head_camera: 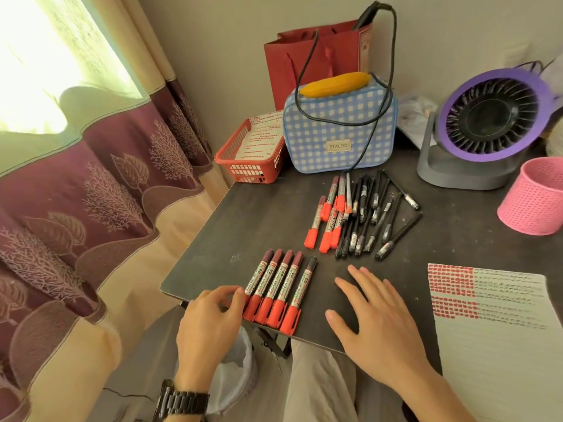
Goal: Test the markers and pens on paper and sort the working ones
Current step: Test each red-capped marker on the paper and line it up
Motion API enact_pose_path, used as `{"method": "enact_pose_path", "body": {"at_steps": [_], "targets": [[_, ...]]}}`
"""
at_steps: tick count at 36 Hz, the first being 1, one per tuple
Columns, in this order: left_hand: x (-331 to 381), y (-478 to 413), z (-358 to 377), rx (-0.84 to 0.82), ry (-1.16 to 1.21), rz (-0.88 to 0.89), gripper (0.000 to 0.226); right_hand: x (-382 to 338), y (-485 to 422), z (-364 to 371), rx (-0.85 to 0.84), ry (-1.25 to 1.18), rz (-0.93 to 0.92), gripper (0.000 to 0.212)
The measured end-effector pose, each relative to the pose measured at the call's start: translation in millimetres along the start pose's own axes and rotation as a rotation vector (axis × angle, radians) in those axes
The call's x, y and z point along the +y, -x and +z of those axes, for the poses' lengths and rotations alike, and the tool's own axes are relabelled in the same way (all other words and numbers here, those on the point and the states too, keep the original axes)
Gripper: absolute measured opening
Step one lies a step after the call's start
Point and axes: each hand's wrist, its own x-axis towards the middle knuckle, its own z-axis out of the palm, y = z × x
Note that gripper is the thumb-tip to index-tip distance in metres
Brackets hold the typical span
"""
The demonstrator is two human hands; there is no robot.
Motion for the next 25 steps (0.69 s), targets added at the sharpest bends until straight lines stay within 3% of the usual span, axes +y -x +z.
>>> {"method": "enact_pose_path", "body": {"at_steps": [5,12,17,25], "targets": [[27,-26,-2,-0.018,-0.048,0.099,0.015,1,0,3,0.006,-0.007,0.006,0.072],[103,-73,23,-0.191,-0.134,0.257,0.031,2,1,6,0.045,-0.043,-0.002,0.072],[138,-96,52,-0.278,-0.292,0.279,0.038,1,-1,6,0.07,-0.064,0.008,0.071],[137,-119,67,-0.312,-0.28,0.15,0.023,0,-3,6,0.063,-0.09,0.019,0.072]]}}
